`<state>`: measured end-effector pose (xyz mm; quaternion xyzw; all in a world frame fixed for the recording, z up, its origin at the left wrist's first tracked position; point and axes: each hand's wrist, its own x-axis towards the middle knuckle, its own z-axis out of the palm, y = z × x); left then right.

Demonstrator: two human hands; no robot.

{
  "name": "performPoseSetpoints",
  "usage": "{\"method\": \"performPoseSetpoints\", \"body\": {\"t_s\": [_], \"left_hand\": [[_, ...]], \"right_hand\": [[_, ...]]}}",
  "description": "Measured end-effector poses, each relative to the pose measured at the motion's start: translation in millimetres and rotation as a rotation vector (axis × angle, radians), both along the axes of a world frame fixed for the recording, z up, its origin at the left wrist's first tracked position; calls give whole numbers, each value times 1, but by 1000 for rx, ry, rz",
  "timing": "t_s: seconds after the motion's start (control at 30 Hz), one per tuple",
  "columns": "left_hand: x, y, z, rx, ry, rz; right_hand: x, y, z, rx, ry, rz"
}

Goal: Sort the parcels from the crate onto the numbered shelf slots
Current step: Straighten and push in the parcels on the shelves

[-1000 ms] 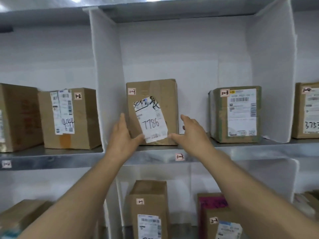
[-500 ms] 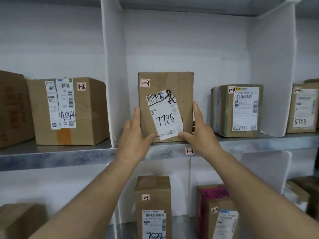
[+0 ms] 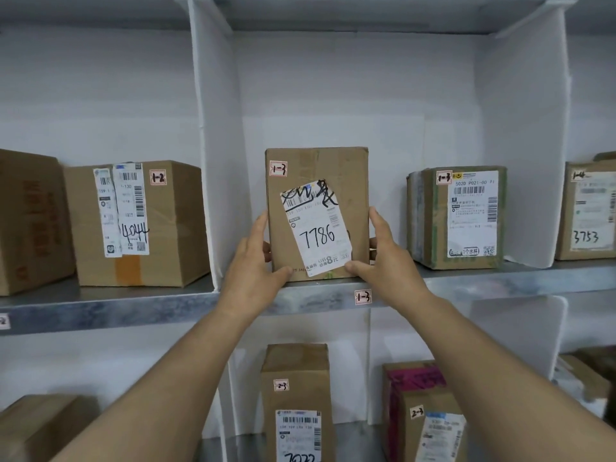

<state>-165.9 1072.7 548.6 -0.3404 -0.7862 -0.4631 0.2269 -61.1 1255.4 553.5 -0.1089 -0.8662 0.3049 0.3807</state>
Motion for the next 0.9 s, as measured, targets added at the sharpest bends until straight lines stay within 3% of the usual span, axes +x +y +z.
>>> {"method": "performPoseSetpoints", "body": {"t_s": [0.43, 0.67, 0.9], "left_hand": [[6, -5, 4, 94, -111, -56], [43, -51, -4, 132, 172, 22], [16, -138, -9, 188, 198, 134]], "right_hand": [[1, 6, 4, -21, -41, 32], [31, -25, 10, 130, 153, -38], [20, -120, 21, 254, 223, 100]]}}
